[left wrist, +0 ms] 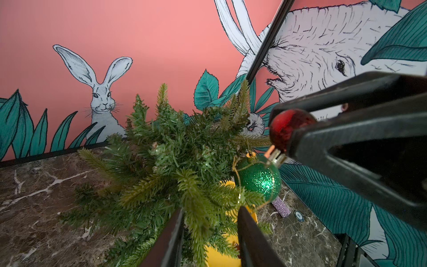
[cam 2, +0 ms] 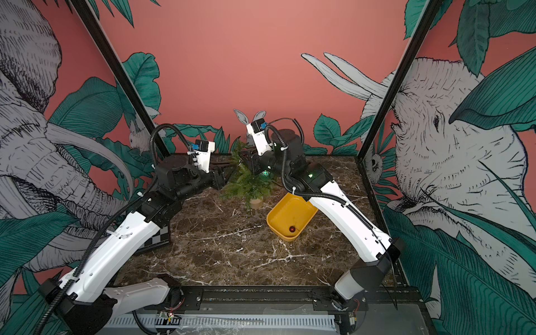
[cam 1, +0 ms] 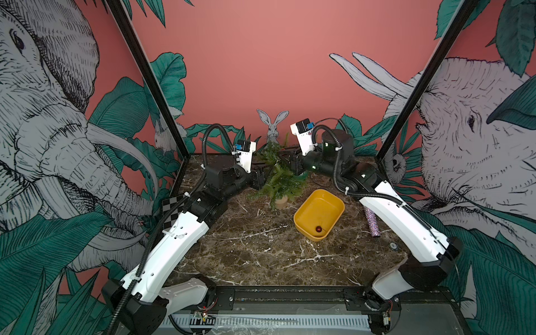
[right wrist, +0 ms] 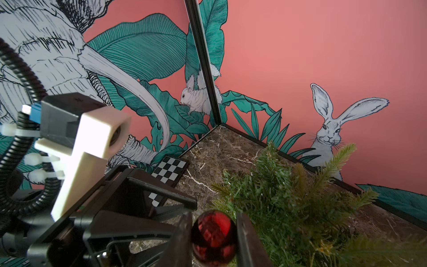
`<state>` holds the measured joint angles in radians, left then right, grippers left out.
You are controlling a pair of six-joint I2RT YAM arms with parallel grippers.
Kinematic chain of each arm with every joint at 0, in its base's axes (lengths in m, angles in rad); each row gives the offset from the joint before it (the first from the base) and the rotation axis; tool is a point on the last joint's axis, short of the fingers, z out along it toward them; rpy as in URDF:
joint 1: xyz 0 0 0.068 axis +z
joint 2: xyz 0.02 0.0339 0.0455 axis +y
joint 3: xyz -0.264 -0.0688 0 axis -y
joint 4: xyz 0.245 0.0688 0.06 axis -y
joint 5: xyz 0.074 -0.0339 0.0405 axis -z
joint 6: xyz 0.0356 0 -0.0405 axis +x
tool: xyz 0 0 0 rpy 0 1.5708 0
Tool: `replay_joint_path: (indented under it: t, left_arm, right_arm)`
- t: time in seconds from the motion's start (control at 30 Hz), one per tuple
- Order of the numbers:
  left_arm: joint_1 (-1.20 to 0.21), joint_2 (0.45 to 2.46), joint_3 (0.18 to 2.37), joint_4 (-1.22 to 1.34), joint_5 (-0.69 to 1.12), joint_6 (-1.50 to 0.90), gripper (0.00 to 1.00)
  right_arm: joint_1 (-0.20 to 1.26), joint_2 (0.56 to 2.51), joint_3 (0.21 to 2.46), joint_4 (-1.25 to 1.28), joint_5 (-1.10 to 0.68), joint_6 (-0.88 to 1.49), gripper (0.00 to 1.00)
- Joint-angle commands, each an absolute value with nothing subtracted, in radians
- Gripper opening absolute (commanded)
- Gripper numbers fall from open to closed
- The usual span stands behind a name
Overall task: Decorate the small christmas tree with ornaments
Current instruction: Hang an ornament on the christmas tree.
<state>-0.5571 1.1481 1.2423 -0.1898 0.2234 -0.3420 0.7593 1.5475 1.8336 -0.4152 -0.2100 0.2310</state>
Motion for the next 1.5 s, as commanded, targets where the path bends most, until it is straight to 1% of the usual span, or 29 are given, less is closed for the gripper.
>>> replay_joint_path:
  t: [0.0,0.17,0.27,0.4,0.63,1.33,1.47]
  left_arm:
    - [-0.550,1.127,1.235,-0.173,0.217,-0.350,0.40]
    - [-0.550,1.133,1.238,-0.170,0.226,-0.348,0.40]
    - [-0.550,1.135,1.236,-0.175,0.225,-0.345,0.37]
    - [-0.551,1.140,1.234,-0.174,0.239,-0.348,0.36]
    - [-0.550,1.147,1.235,-0.169,0.246,-0.350,0.35]
    - [-0.551,1.172,1.229,-0.169,0.246,-0.352,0.34]
    - [-0.549,1.163,1.218,-0.172,0.229,-0.357,0.31]
  right_arm:
    - [0.767,1.547,1.831,-0.371,-0.223,0.214,0.20]
    - [0.767,1.515,1.801,-0.358,-0.214,0.207,0.20]
    - [0.768,1.505,1.792,-0.362,-0.218,0.198,0.20]
    - [0.767,1.491,1.772,-0.365,-0.217,0.192,0.20]
    - [0.767,1.464,1.743,-0.351,-0.208,0.193,0.20]
    - [0.767,1.466,1.686,-0.334,-0.189,0.193,0.20]
    - [0.767,1.474,1.687,-0.334,-0.186,0.197,0.20]
